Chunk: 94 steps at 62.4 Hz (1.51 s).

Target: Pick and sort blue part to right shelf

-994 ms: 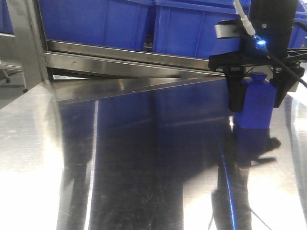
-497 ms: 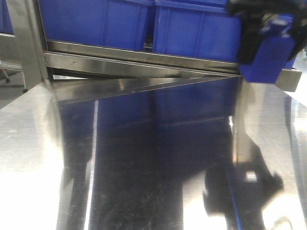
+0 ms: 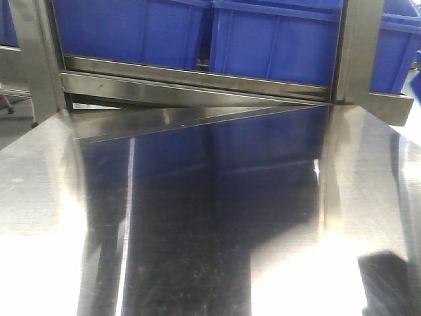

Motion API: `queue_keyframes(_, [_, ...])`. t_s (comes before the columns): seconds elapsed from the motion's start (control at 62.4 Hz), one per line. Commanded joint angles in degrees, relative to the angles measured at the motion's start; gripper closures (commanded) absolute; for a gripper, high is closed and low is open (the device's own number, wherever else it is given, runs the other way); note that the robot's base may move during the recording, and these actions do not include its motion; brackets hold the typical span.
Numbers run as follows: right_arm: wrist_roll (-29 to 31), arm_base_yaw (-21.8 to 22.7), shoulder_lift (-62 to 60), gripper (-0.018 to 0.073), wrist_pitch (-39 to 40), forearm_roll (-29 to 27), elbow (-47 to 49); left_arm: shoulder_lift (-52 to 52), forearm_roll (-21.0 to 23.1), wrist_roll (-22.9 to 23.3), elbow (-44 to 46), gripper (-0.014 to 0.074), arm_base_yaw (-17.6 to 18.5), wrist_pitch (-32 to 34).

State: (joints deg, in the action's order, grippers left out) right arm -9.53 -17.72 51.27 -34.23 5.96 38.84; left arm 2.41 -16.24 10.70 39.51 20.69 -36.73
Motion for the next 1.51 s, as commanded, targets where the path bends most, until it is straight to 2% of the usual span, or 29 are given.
queue_keyframes(0.0, [0.57, 0.04, -7.41, 0.036, 5.52, 1.07, -1.85, 0.97, -0.64, 0.01, 1.38, 0.0326, 0.31, 5.03])
queue_keyframes(0.337, [0.75, 0.04, -31.92, 0.036, 5.55, 1.56, -5.68, 0.97, -0.64, 0.01, 1.38, 0.0326, 0.31, 5.03])
queue_keyframes(0.673, [0.75, 0.04, -47.22, 0.036, 7.0, 2.42, -5.47, 0.97, -0.64, 0.01, 1.38, 0.0326, 0.31, 5.03])
queue_keyframes(0.85, [0.75, 0.04, -50.94, 0.036, 8.45, 3.01, -5.47, 0.97, -0.64, 0.01, 1.38, 0.0326, 0.31, 5.03])
queue_keyframes(1.491, [0.75, 0.04, -50.99, 0.036, 7.99, 3.01, -5.59, 0.97, -0.64, 0.01, 1.38, 0.0326, 0.31, 5.03])
